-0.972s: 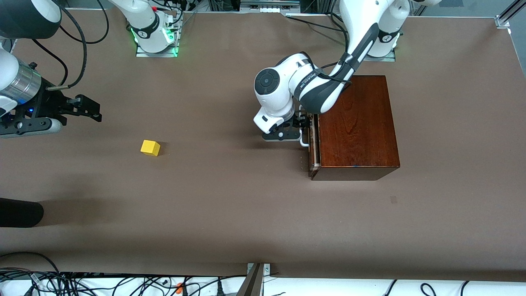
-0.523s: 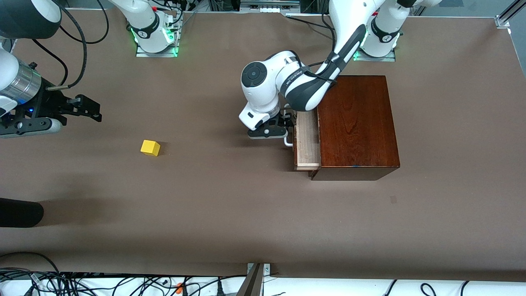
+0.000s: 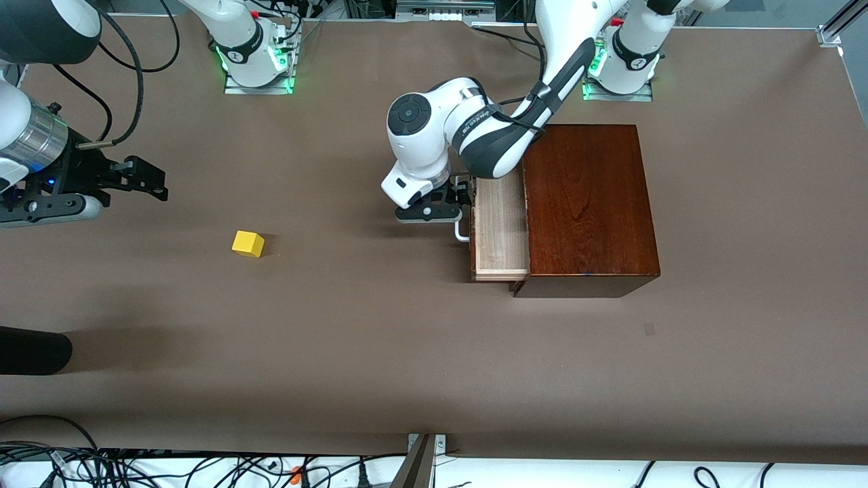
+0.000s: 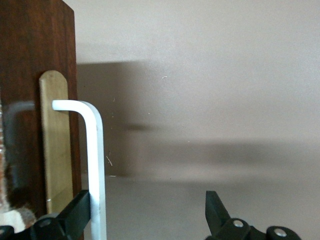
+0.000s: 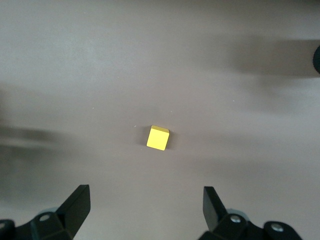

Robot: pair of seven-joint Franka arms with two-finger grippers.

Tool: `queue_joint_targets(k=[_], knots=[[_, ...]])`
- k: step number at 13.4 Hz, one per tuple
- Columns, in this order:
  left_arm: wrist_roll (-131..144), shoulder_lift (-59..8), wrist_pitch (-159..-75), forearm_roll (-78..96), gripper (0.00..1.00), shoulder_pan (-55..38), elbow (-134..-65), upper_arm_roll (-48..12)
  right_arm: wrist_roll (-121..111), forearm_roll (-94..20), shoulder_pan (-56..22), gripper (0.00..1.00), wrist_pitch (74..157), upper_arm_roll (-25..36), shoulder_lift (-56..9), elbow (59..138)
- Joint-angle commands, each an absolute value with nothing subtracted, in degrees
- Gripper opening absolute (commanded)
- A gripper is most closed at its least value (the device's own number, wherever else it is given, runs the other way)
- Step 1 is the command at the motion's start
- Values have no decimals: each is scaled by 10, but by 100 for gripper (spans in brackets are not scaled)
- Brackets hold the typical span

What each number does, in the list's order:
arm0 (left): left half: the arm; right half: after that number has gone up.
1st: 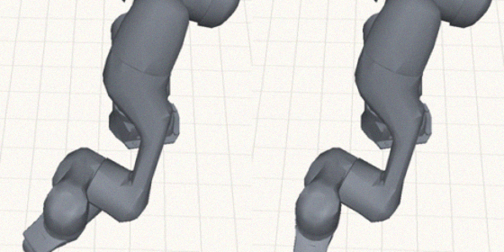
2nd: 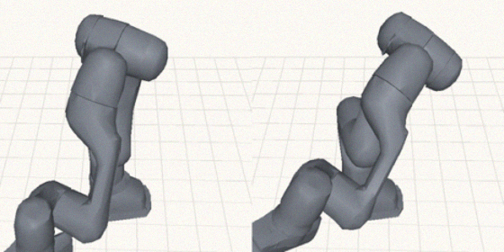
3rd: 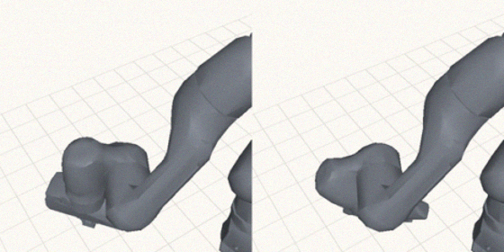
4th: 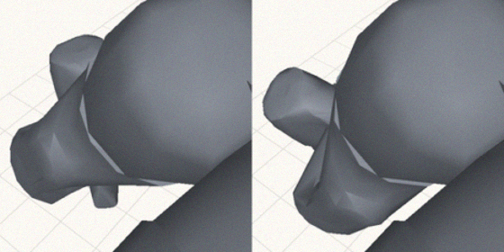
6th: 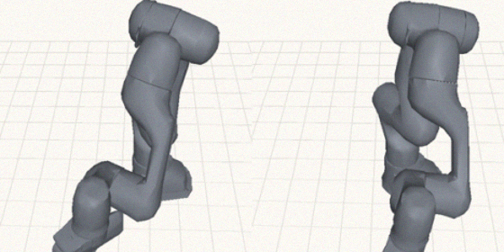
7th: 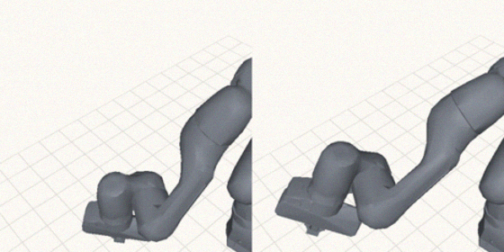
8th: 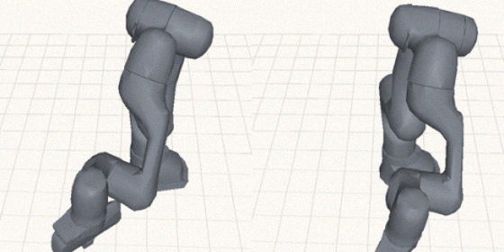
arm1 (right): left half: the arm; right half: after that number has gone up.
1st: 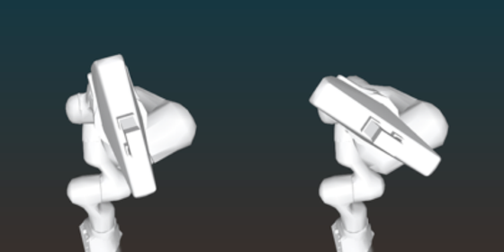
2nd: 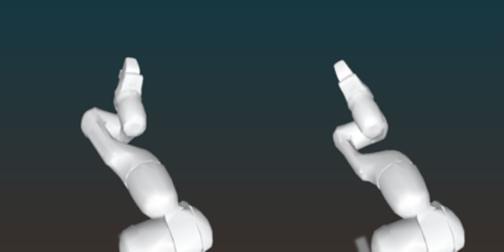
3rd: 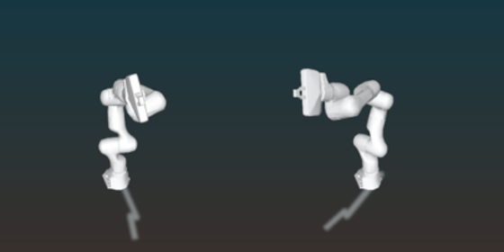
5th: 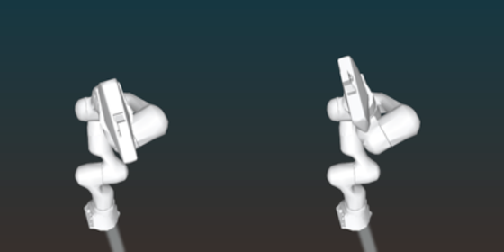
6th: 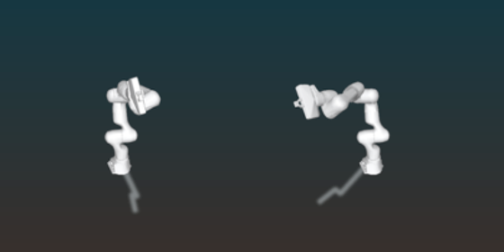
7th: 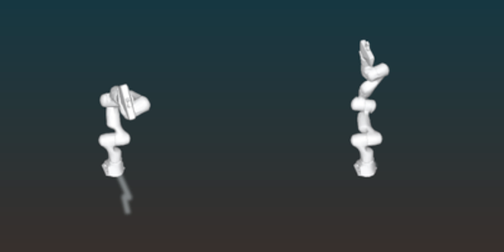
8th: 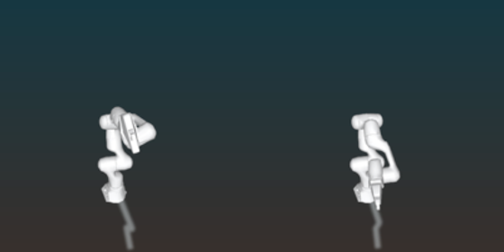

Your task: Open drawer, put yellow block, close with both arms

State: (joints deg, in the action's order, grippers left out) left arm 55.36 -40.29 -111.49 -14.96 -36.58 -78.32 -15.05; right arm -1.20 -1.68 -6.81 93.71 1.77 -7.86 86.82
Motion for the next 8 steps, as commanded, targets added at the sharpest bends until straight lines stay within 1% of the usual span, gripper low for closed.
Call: queue_joint_targets(k=[1,3,4,5,7,8], knots=[[532,-395,-1019,-143,100,-368,-724,-151,-10,-21,-66,100,933,17,-72,870],[481,-387,-921,-137,100,-362,-671,-149,-10,-21,-66,100,933,17,-72,870],[452,-376,-891,-136,100,-342,-654,-154,-10,-21,-66,100,933,17,-72,870],[421,-356,-870,-129,100,-320,-650,-155,-10,-21,-66,100,932,17,-72,870],[370,-311,-863,-104,100,-263,-652,-153,-18,-20,-63,100,938,18,-80,869],[357,-291,-854,-97,100,-232,-656,-153,-18,-12,-66,100,939,17,-97,865]])
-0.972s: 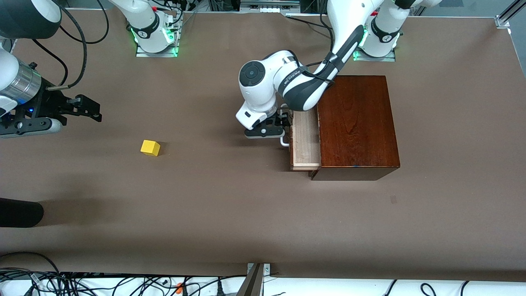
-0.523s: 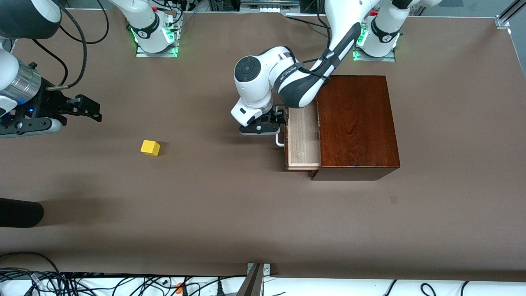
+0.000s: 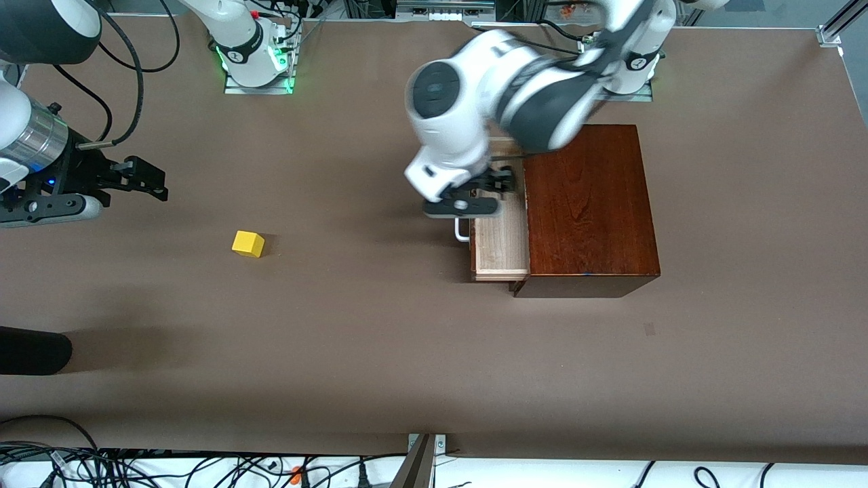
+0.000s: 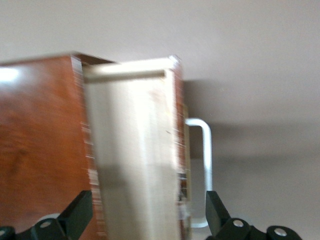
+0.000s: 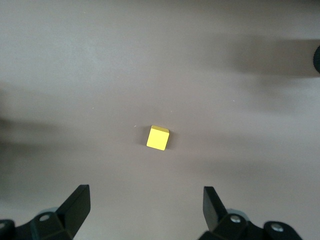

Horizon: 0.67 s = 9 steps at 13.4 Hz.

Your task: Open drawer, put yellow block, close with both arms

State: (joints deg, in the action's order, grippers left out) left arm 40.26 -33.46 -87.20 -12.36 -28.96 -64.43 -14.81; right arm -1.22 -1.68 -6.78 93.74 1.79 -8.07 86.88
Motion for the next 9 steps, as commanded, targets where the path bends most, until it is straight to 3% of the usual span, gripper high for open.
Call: queue_joint_targets(k=[1,6,9], knots=[[339,-277,-839,-92,100,-202,-655,-154,-17,-12,-67,100,935,16,-106,858],[163,-221,-786,-72,100,-80,-658,-153,-17,-11,-68,100,933,14,-110,859],[82,-192,-781,-63,100,-39,-688,-135,-20,-11,-68,100,940,14,-153,862]])
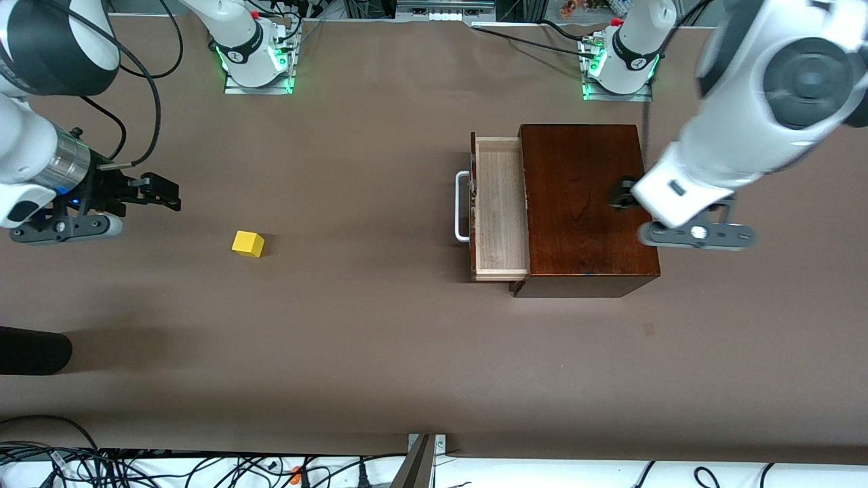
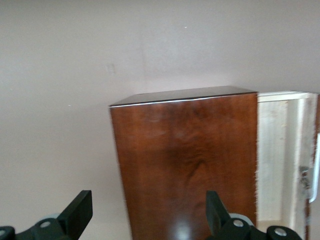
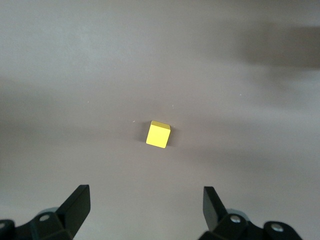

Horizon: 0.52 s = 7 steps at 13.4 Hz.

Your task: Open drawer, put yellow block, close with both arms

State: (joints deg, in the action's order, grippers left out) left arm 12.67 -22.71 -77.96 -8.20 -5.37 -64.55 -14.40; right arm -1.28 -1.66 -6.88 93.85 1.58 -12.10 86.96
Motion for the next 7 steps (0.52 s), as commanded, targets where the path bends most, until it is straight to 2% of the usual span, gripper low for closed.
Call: queue_joint_targets(k=[1,5,6,7], knots=[[78,-154,-809,-48,100,-39,-734,-109,-17,-12,-69,100,954,14,-163,872],[21,-3,-983,8,100,-39,-962,-33,38,-18,-69,100,1094,12,-168,997],[19,20,-1020,9,100,-39,-1003,-27,45,-19,-69,100,1137,11,-168,1032],[18,27,-1033,9,100,-39,-1014,-26,47,-19,-69,100,1180,11,-168,1066]])
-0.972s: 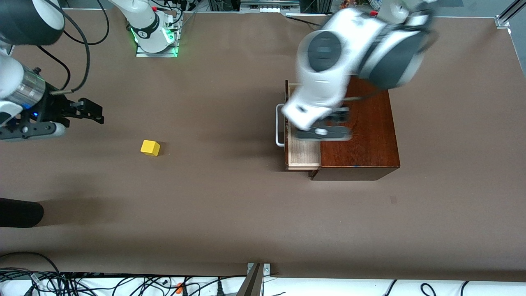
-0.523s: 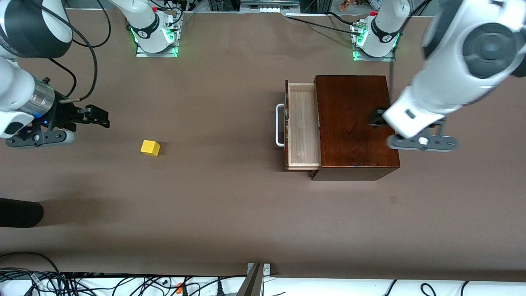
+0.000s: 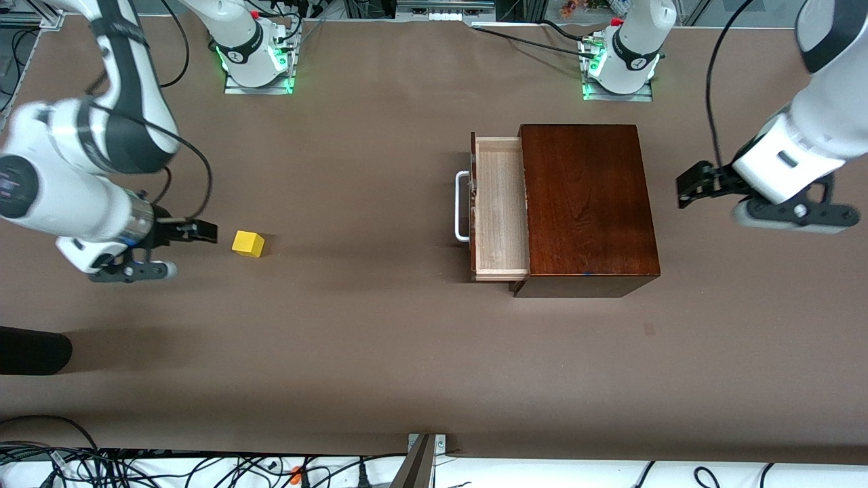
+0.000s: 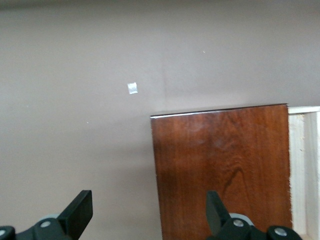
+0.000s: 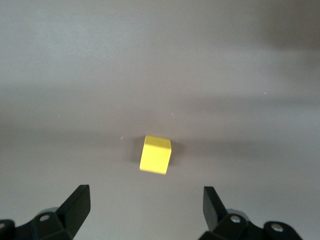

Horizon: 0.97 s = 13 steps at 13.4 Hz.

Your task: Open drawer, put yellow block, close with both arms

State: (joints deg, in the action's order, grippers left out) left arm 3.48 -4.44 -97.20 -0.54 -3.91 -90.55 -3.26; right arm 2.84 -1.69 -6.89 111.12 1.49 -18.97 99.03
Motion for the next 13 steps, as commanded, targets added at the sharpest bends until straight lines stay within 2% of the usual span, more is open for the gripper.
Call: queue_joint_targets(k=[1,4,7,13], knots=[[22,29,-1023,8,100,-39,-1012,-26,48,-20,-69,100,1215,11,-168,1097],[24,12,-970,-1,100,-39,-973,-27,58,-21,-69,100,1310,11,-170,1174],[24,11,-962,-1,100,-39,-969,-30,61,-21,-69,100,1389,10,-179,1228],[24,12,-962,-1,100,-39,-968,-26,62,-23,-69,98,1443,4,-220,1240]])
